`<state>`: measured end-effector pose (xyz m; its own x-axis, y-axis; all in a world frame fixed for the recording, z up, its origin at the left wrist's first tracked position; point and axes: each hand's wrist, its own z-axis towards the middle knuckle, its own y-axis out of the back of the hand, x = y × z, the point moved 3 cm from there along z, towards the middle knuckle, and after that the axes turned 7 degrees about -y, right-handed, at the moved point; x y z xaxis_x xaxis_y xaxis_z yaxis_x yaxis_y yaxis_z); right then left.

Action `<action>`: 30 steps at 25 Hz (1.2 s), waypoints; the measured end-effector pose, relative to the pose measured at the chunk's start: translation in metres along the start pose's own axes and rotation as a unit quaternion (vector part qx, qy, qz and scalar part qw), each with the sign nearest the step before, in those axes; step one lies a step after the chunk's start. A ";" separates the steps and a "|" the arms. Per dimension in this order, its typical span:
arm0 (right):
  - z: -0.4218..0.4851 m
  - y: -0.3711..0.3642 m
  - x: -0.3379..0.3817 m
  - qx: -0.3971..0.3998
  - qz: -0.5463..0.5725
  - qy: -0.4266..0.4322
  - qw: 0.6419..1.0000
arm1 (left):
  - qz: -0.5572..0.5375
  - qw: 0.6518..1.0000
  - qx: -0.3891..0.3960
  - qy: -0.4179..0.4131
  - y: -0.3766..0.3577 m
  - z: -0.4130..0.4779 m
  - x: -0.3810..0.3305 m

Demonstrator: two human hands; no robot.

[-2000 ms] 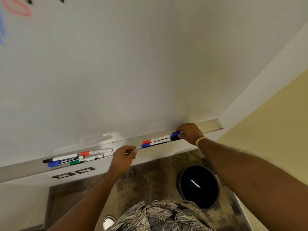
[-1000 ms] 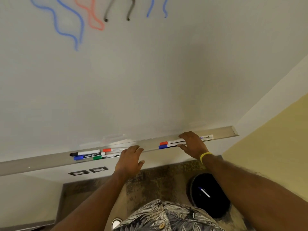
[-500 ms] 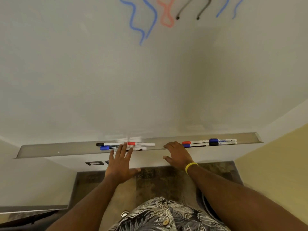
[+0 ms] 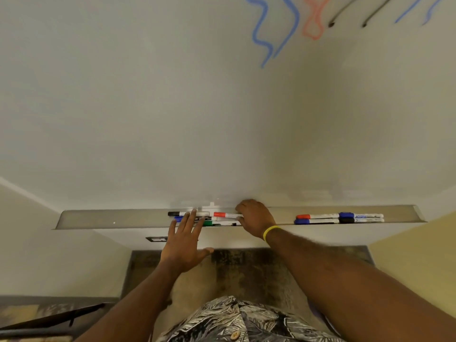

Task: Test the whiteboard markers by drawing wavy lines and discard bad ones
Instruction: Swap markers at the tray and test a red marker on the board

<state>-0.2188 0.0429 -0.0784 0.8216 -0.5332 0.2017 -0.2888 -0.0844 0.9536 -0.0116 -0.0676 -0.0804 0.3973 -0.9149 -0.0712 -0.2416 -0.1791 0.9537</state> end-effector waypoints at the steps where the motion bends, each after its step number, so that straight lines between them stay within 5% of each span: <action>1: 0.007 0.000 0.007 0.006 -0.022 0.005 1.000 | -0.001 1.000 -0.002 0.001 0.001 -0.002 0.001; 8: 0.029 -0.010 0.036 0.017 -0.121 0.024 0.992 | -0.033 0.999 -0.026 0.034 0.005 -0.017 0.015; 17: 0.022 0.001 0.037 -0.012 -0.077 0.035 0.996 | -0.125 0.989 -0.055 0.054 0.011 -0.027 0.016; 19: 0.015 0.012 0.038 -0.028 -0.040 0.042 0.998 | -0.247 0.961 -0.102 0.076 0.018 -0.021 0.008; 24: -0.022 0.030 0.037 -0.029 0.130 0.058 0.989 | -0.554 0.810 -0.138 0.133 0.037 0.010 -0.027; 30: -0.082 0.010 0.014 -0.009 0.253 -0.026 0.967 | -0.594 0.794 -0.095 0.085 0.029 0.020 -0.073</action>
<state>-0.1701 0.1041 -0.0473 0.5508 -0.5447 0.6324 -0.6384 0.2132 0.7396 -0.0650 -0.0131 -0.0538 0.3631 -0.0752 -0.9287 0.5254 -0.8066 0.2707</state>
